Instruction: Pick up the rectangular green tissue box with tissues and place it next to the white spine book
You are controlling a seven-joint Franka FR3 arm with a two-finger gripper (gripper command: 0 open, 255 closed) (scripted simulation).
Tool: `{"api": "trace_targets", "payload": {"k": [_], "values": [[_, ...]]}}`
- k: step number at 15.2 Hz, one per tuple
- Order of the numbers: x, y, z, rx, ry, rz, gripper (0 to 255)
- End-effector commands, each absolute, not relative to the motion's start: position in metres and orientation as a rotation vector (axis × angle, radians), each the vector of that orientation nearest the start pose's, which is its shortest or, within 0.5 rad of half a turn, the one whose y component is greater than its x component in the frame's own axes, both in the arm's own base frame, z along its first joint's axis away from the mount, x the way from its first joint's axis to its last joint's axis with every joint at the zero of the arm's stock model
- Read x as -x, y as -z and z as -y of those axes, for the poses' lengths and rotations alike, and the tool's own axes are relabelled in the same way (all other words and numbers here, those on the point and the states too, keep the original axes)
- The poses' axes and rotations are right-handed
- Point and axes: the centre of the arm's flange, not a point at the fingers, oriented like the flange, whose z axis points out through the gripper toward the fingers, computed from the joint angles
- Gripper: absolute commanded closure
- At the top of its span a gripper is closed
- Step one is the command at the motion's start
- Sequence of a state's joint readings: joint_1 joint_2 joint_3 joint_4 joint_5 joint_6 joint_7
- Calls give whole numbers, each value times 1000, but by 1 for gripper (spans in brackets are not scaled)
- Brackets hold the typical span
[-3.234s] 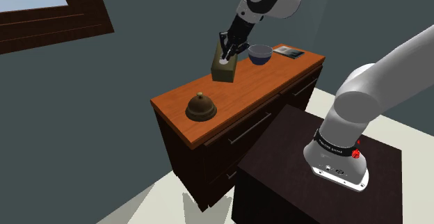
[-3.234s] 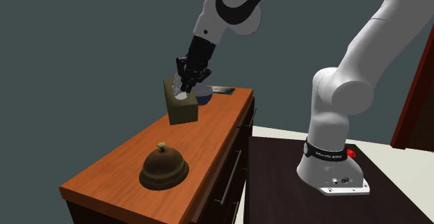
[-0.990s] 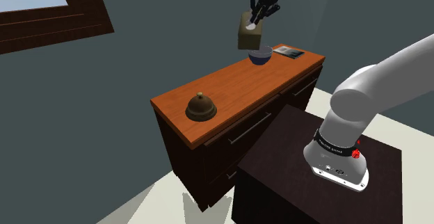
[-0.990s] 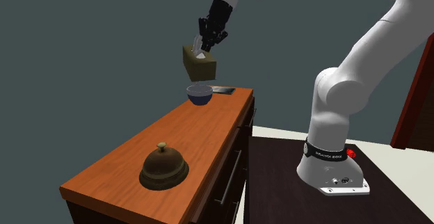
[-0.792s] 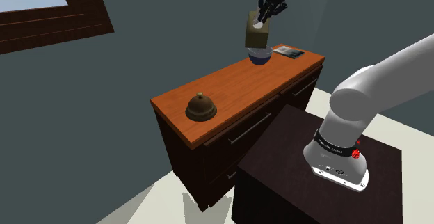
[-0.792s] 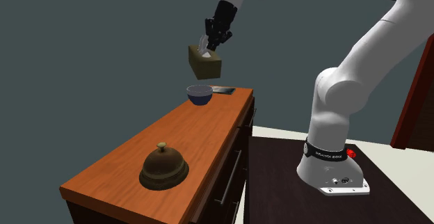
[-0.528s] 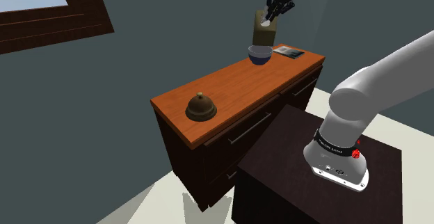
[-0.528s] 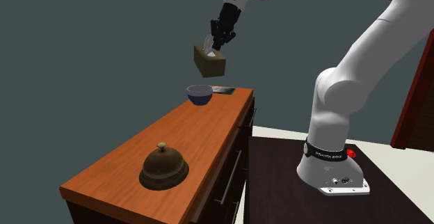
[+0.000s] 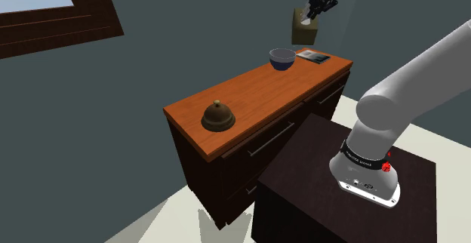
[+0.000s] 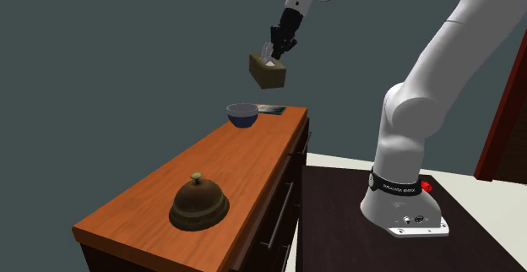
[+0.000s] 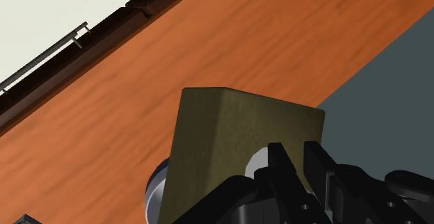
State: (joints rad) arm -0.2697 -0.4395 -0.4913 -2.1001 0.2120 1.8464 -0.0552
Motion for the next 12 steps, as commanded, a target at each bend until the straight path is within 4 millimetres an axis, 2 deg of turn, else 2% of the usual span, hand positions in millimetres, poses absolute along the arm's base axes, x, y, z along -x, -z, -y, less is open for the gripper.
{"api": "trace_targets", "payload": {"k": [1, 12], "values": [[-307, -593, 349, 2608, 395, -985, 255], [-264, -593, 488, 2608, 395, -985, 255]]}}
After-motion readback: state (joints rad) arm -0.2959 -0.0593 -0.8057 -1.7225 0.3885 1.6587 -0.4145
